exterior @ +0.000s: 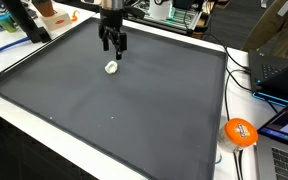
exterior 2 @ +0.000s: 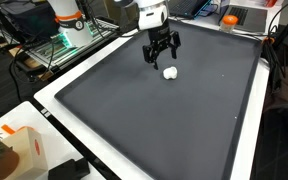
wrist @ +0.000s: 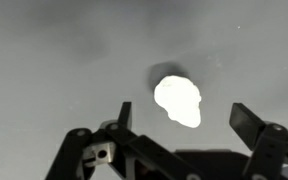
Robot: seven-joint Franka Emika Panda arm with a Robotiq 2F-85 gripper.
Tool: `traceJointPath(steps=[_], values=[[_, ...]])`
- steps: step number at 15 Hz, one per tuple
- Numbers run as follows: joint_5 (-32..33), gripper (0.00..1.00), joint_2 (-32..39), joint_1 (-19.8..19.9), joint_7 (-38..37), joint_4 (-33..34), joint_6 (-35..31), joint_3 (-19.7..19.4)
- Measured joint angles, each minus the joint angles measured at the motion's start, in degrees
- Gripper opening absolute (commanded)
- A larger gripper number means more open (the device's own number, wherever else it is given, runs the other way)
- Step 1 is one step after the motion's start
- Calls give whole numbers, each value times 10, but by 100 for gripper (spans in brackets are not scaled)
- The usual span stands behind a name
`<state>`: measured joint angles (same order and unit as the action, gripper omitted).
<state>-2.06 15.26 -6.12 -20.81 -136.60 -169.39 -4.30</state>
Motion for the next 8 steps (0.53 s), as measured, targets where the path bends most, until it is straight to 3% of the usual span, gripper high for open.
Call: traceJointPath(steps=[4, 8], values=[[12, 100, 2, -14, -11, 2, -9, -14], [119, 100, 13, -106, -103, -3, -57, -117]])
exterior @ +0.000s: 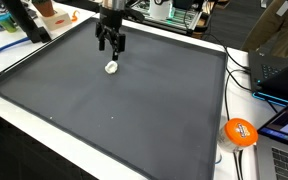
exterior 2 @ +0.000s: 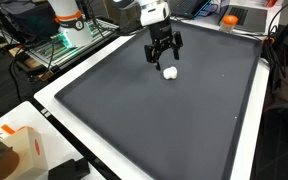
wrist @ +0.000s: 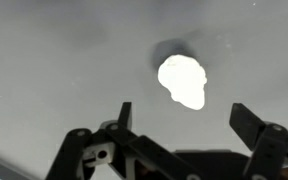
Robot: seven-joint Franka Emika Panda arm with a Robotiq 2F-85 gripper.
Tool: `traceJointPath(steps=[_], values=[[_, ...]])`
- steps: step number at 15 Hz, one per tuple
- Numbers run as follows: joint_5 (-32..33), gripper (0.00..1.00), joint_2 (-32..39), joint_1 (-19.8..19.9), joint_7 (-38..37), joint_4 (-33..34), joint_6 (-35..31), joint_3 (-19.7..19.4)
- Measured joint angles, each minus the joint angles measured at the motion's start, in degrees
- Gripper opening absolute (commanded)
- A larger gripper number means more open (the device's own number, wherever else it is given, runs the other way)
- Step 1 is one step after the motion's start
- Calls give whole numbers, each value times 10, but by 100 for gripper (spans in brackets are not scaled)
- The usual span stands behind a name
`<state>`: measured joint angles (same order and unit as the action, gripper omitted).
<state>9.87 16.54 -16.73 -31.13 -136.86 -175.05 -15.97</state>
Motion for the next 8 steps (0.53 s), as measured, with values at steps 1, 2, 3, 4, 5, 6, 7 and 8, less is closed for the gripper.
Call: traceJointPath(steps=[1, 2, 3, 4, 5, 6, 7, 8], values=[[26, 100, 5, -31, -26, 0, -11, -34], [49, 100, 11, -65, -50, -1, -22, -70], [67, 100, 18, -100, -73, -1, -33, -104], [77, 100, 26, -132, -91, -1, -45, -133], [80, 100, 35, -163, -106, -1, -59, -159], [80, 100, 44, -191, -119, -3, -71, -181], [80, 100, 53, -216, -132, -4, -82, -199], [78, 100, 63, -240, -145, -7, -90, -217]])
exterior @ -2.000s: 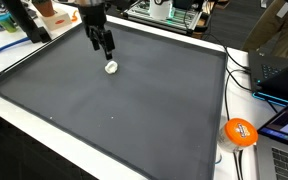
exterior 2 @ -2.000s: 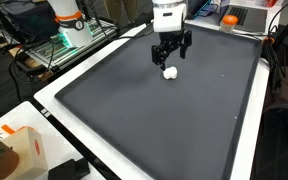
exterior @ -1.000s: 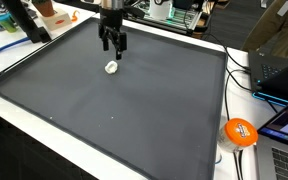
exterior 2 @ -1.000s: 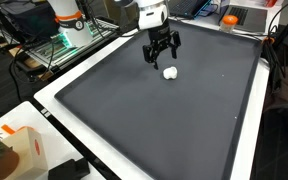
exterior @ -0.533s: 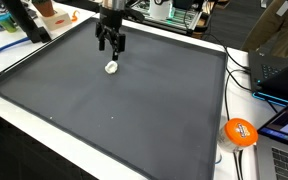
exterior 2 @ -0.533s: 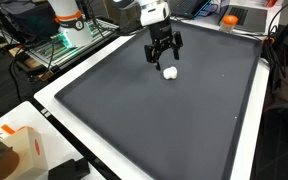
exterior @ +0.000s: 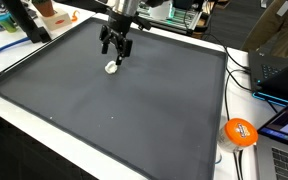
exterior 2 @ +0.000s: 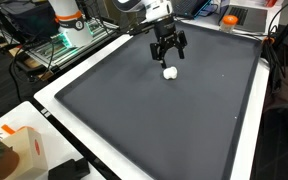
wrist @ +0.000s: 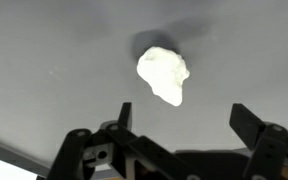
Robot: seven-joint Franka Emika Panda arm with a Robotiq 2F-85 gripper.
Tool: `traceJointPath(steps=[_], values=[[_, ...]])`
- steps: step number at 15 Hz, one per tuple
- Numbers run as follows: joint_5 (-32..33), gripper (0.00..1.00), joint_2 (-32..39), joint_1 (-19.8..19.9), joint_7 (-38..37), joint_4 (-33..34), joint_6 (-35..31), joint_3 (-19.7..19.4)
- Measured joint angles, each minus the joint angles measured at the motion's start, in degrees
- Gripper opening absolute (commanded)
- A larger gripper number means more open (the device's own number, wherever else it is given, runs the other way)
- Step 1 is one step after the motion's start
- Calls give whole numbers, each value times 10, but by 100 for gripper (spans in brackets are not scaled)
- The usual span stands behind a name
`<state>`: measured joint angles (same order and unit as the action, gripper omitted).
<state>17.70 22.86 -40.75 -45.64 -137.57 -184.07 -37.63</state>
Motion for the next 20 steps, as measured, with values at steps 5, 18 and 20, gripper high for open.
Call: traceJointPath(steps=[5, 18, 20], values=[[-24, 100, 43, -79, -64, -23, -14, -67], [-35, 100, 58, -81, -84, -37, -65, -72], [-42, 100, 77, -103, -84, -46, -100, -99]])
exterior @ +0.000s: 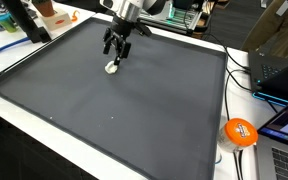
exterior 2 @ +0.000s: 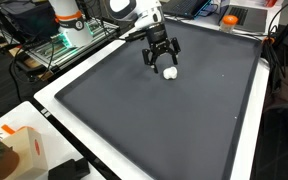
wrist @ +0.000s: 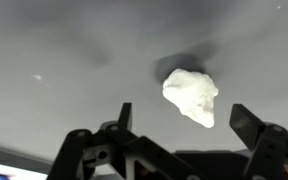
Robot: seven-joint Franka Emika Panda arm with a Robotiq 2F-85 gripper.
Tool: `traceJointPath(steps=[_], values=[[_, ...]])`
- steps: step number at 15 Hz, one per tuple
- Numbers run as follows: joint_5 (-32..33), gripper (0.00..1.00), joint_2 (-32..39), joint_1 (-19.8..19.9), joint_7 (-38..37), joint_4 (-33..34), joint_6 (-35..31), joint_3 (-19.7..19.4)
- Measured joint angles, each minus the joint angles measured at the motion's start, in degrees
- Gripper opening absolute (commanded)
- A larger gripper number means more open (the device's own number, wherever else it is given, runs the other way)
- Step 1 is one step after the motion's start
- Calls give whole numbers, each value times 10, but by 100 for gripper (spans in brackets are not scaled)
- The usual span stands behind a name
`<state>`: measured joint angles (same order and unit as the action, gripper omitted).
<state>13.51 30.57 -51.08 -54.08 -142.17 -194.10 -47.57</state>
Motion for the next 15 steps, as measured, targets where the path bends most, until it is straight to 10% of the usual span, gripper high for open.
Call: traceJointPath(steps=[10, 15], values=[[-71, 100, 78, -89, 0, -33, -109, -40], [-291, 100, 87, -76, 155, -32, -129, 36]])
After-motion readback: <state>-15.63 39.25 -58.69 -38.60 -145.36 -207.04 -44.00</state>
